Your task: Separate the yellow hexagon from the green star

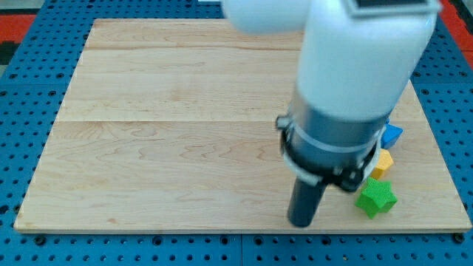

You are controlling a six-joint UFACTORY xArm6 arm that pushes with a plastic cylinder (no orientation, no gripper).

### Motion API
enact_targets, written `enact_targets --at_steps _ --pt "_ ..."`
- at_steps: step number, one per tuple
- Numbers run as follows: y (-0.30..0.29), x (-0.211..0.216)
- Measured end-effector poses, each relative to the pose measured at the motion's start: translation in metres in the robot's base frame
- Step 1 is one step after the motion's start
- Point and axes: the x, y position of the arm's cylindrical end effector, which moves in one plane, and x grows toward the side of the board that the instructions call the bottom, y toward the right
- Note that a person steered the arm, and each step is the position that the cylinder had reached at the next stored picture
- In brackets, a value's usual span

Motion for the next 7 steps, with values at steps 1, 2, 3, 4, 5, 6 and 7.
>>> enact_targets --at_steps 1,2,3,4,5,6,7 --pt "0.025 0.003" --pt "0.102 0.003" --pt "0.166 0.003" --pt "0.162 -0.020" --pt "0.196 -0.030" --pt "0.184 -0.067" --pt "0.137 -0.067"
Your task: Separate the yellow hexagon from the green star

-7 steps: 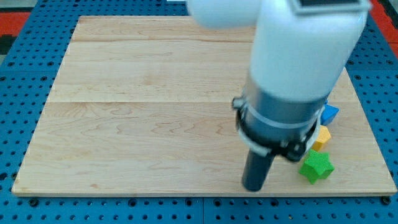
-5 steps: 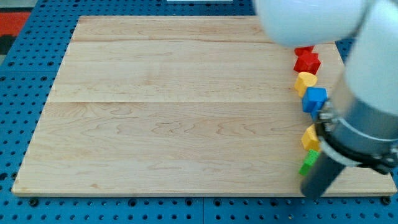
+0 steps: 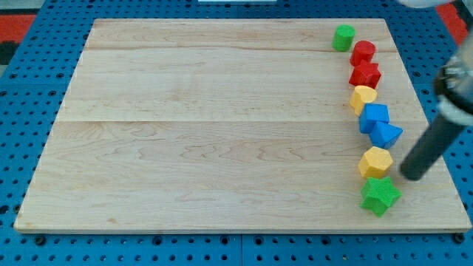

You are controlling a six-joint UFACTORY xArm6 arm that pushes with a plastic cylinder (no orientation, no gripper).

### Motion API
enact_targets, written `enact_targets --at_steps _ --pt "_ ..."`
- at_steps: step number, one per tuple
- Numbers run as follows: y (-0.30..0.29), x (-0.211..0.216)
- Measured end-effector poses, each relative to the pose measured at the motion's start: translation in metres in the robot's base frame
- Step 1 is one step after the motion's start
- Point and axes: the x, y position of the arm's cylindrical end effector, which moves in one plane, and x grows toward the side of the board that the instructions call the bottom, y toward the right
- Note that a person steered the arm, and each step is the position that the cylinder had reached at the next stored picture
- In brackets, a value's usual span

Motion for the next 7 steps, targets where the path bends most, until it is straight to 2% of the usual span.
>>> enact_targets --at_steps 1,2,3,5,6,7 --pt "-0.068 -0.006" --pt "-0.056 -0.032" --pt "-0.040 -0.038" --pt "-0.179 -0.135" --pt "-0.142 -0.190" --pt "-0.098 -0.198"
